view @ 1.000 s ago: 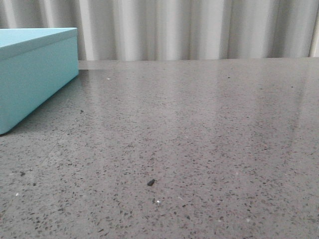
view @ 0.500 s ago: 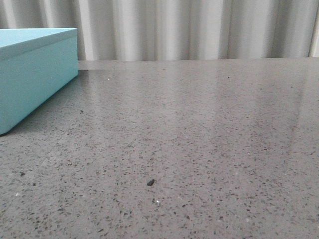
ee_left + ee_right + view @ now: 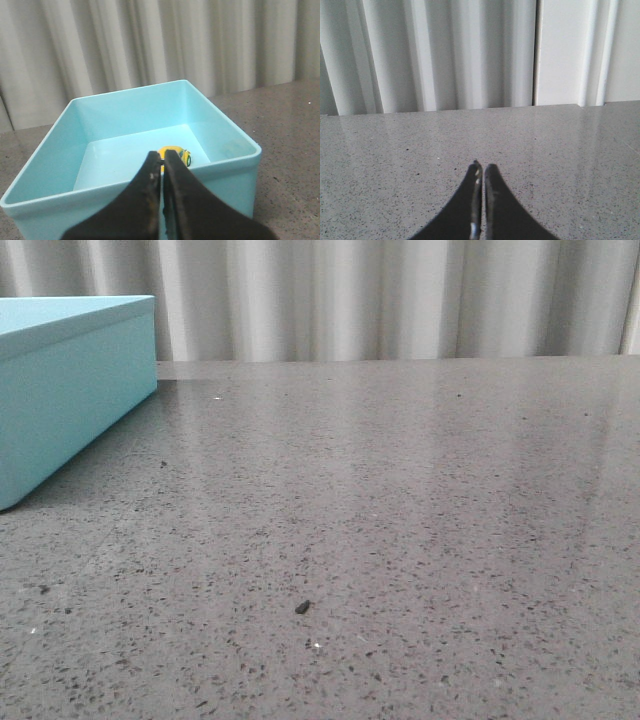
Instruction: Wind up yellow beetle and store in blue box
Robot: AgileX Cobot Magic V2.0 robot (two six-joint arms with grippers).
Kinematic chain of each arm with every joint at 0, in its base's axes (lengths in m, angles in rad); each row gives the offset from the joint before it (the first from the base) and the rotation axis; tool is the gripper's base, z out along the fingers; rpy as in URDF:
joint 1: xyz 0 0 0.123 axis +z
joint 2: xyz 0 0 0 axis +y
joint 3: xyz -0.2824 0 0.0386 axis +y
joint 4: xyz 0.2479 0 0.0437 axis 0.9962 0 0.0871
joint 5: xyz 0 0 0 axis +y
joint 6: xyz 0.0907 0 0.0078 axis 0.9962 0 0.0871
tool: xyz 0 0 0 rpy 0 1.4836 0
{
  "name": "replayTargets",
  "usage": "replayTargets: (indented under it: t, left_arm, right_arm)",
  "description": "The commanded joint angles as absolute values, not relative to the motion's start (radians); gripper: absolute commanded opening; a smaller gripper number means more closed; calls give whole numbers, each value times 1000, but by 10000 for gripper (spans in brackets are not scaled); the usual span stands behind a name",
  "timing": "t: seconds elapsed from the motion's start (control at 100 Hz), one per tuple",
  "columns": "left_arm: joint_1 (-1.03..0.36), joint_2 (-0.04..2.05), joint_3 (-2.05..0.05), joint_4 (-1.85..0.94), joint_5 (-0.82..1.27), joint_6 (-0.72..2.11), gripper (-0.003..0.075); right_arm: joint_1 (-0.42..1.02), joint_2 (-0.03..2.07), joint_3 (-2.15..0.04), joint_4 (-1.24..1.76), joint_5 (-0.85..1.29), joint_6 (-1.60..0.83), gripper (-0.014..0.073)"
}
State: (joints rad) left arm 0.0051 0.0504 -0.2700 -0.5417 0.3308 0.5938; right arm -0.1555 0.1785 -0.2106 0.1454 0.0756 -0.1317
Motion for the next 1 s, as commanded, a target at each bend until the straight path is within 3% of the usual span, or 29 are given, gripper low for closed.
replayTargets:
  t: [0.0, 0.62, 0.88, 0.99]
  left_arm:
    - [6, 61, -296, -564, 262, 595, -21]
    - [6, 57, -265, -564, 230, 578, -21]
    - [6, -27, -131, -210, 139, 97, -21]
    - [6, -36, -64, -34, 10, -25, -21]
  right_arm:
    - [-152, 187, -236, 135, -9, -141, -61]
    - [-152, 187, -236, 135, -9, -141, -61]
    - [-152, 187, -236, 135, -9, -141, -61]
    - [-152, 187, -236, 135, -9, -141, -61]
